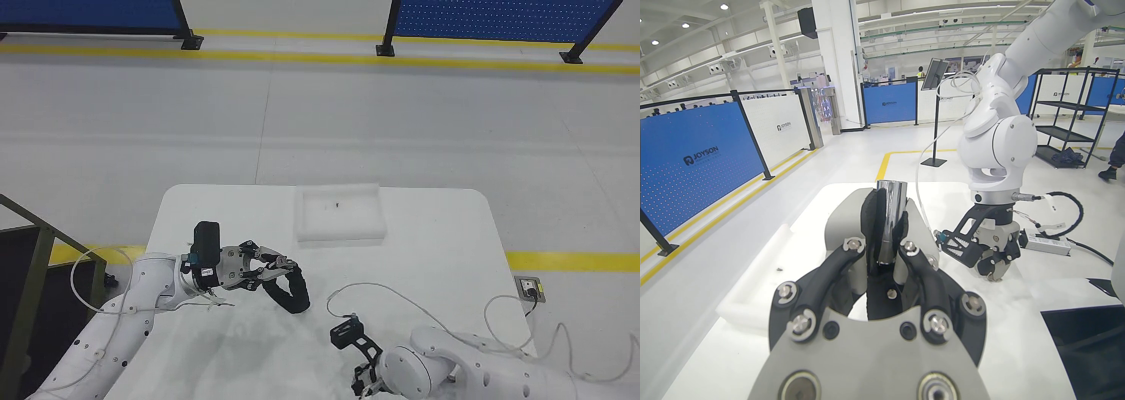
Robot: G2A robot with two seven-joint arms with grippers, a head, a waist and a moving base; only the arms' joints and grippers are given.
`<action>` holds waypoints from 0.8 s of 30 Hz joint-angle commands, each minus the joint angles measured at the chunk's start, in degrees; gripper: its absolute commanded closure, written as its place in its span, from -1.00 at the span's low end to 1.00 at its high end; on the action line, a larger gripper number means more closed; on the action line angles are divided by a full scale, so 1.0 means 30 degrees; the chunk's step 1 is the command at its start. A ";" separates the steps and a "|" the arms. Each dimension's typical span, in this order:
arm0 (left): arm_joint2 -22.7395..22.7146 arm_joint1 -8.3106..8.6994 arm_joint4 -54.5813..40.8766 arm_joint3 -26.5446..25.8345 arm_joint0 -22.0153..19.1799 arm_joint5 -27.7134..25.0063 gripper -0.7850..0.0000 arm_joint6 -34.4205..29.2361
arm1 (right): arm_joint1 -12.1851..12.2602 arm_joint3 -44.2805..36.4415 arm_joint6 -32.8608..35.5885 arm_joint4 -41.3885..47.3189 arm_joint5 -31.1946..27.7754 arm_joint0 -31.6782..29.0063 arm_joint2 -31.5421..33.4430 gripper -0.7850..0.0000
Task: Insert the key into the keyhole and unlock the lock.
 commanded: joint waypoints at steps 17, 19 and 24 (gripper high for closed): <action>-0.0567 0.0030 -0.0893 -0.0205 0.0194 0.0247 1.00 -0.0999 | 0.0082 -0.1760 0.0767 -0.1886 0.0664 0.0653 0.2627 1.00; -0.0896 0.0082 -0.1089 0.0039 0.0154 0.0051 1.00 -0.1332 | 0.0100 -0.2131 0.0749 -0.1909 0.0937 0.0890 0.3223 1.00; -0.1428 0.0326 -0.1536 0.0136 0.0131 0.0000 1.00 -0.2128 | 0.0067 -0.2505 0.1130 -0.2178 0.1229 0.1674 0.4502 1.00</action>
